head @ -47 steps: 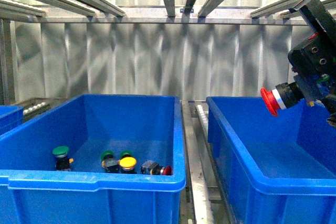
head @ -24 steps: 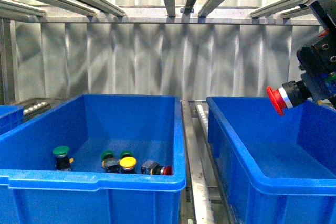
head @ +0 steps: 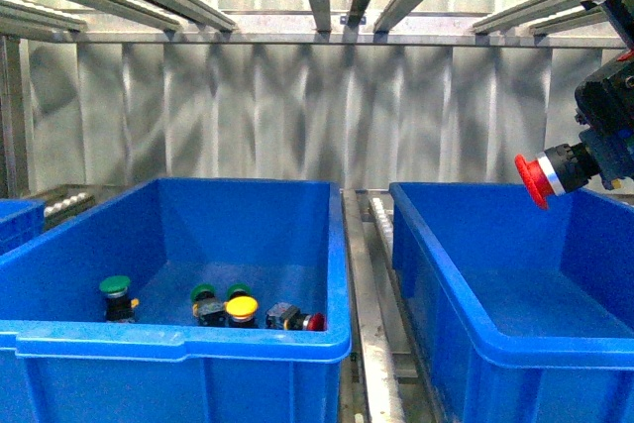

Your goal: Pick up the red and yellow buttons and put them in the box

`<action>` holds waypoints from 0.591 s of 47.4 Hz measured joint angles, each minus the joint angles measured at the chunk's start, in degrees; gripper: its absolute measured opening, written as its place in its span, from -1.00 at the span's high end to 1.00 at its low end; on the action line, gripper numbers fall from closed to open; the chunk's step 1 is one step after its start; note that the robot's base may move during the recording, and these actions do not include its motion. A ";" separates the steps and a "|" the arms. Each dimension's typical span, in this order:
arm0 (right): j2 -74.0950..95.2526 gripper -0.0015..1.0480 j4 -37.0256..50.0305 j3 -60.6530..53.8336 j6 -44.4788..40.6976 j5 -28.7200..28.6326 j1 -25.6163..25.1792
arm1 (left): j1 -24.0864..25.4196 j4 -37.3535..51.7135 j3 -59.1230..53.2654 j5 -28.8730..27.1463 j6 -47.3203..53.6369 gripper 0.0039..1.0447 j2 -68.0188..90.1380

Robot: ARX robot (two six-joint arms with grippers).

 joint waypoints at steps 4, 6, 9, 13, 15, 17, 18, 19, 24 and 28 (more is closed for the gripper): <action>0.00 0.25 -0.44 0.00 1.33 -0.24 -0.76 | 0.00 0.00 0.00 0.00 0.00 -0.86 0.00; 0.00 0.25 -0.31 -0.13 1.84 -0.17 -1.11 | 0.00 0.00 0.00 0.00 0.02 -0.86 0.00; 0.00 0.25 -0.66 -0.35 2.93 -0.15 -1.51 | -0.02 0.00 0.00 -0.22 0.00 -0.86 0.00; -0.17 0.25 -0.72 -0.57 3.39 -1.11 -1.38 | -0.02 0.00 0.00 -0.17 0.00 -0.86 0.00; -0.20 0.25 -0.72 -0.79 3.61 -0.90 -1.62 | -0.02 0.00 0.00 -0.11 0.02 -0.86 0.00; -0.26 0.25 -0.72 -0.98 3.63 -0.68 -1.86 | -0.02 0.00 0.00 -0.11 0.00 -0.86 0.00; -0.44 0.25 -0.70 -1.20 3.74 -0.17 -2.16 | -0.02 0.00 0.00 -0.11 0.02 -0.86 0.00; -0.59 0.25 -0.70 -1.36 3.78 -0.09 -2.23 | -0.02 0.00 0.00 -0.09 0.00 -0.86 0.00; -1.27 0.25 -0.70 -1.77 3.87 -0.09 -2.43 | -0.02 0.00 0.00 -0.04 0.02 -0.86 0.00; -1.97 0.25 -0.55 -2.12 3.87 0.15 -2.82 | -0.02 0.02 0.00 -0.07 0.00 -0.86 0.00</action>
